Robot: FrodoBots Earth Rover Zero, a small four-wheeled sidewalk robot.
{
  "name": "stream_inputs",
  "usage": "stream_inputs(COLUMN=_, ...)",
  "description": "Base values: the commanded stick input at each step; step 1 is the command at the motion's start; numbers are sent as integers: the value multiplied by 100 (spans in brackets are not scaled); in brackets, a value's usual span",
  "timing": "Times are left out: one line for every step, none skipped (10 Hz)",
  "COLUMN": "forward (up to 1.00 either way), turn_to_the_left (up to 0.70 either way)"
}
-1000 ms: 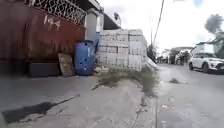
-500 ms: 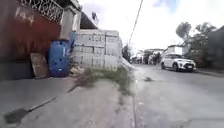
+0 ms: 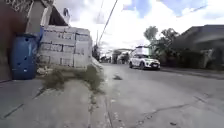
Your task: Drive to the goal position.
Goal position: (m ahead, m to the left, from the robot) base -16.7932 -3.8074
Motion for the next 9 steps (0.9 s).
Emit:
stream_inputs(forward=0, turn_to_the_left=-70)
stream_inputs(forward=0, turn_to_the_left=-70)
stream_inputs(forward=0, turn_to_the_left=-70)
stream_inputs(forward=0, turn_to_the_left=-70)
stream_inputs(forward=0, turn_to_the_left=-70)
stream_inputs(forward=0, turn_to_the_left=-70)
stream_inputs(forward=0, turn_to_the_left=-70)
stream_inputs(forward=0, turn_to_the_left=-70)
stream_inputs(forward=0, turn_to_the_left=-70)
